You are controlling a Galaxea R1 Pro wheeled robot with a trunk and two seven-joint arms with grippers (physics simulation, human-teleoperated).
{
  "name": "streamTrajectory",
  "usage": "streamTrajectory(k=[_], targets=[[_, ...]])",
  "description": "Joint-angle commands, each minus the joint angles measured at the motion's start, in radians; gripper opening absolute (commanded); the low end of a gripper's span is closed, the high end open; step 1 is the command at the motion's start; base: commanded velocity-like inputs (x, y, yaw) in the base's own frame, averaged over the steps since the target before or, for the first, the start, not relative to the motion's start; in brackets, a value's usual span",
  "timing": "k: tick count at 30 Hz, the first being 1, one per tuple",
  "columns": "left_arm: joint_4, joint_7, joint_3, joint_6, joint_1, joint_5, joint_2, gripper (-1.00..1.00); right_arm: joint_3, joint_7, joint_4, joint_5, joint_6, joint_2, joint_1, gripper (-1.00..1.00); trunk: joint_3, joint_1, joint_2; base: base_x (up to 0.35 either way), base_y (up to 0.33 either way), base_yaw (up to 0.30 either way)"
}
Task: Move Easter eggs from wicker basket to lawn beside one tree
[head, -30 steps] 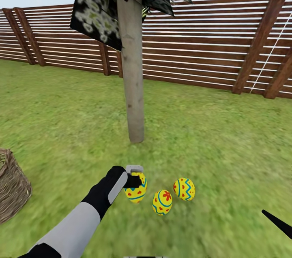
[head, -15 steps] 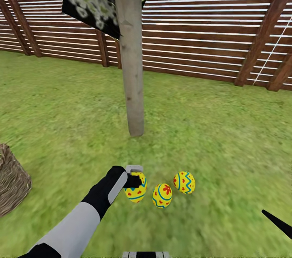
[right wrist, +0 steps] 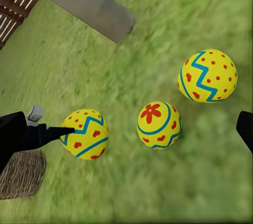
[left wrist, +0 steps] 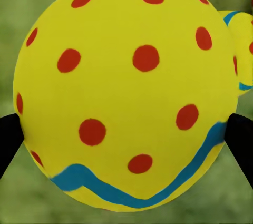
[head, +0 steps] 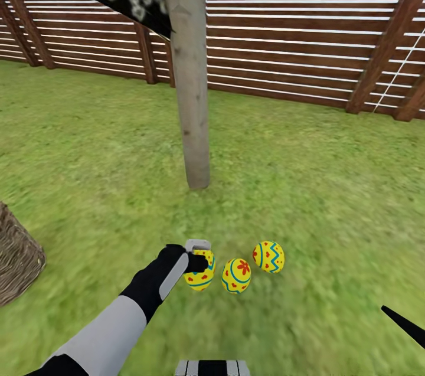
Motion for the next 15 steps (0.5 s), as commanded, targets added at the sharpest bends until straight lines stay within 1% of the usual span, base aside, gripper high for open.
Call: streamTrajectory(k=[1,6,15], targets=[[-0.001,0.009,-0.008,-0.002,0.000,0.010,0.001,-1.00,0.000,0.000,0.000,-0.005,0.007,0.000,0.000,1.00,-0.005,0.000,-0.001,0.000,0.000,0.000],[-0.001,0.010,-0.016,-0.009,-0.001,0.010,0.001,-1.00,0.000,0.000,0.000,-0.006,0.007,-0.001,0.000,1.00,-0.024,0.003,-0.002,0.000,0.000,0.000],[-0.001,0.010,-0.017,-0.010,0.000,0.009,0.001,-1.00,0.000,0.000,0.000,-0.006,0.007,-0.001,0.000,1.00,-0.059,0.007,-0.004,0.000,0.000,0.000]])
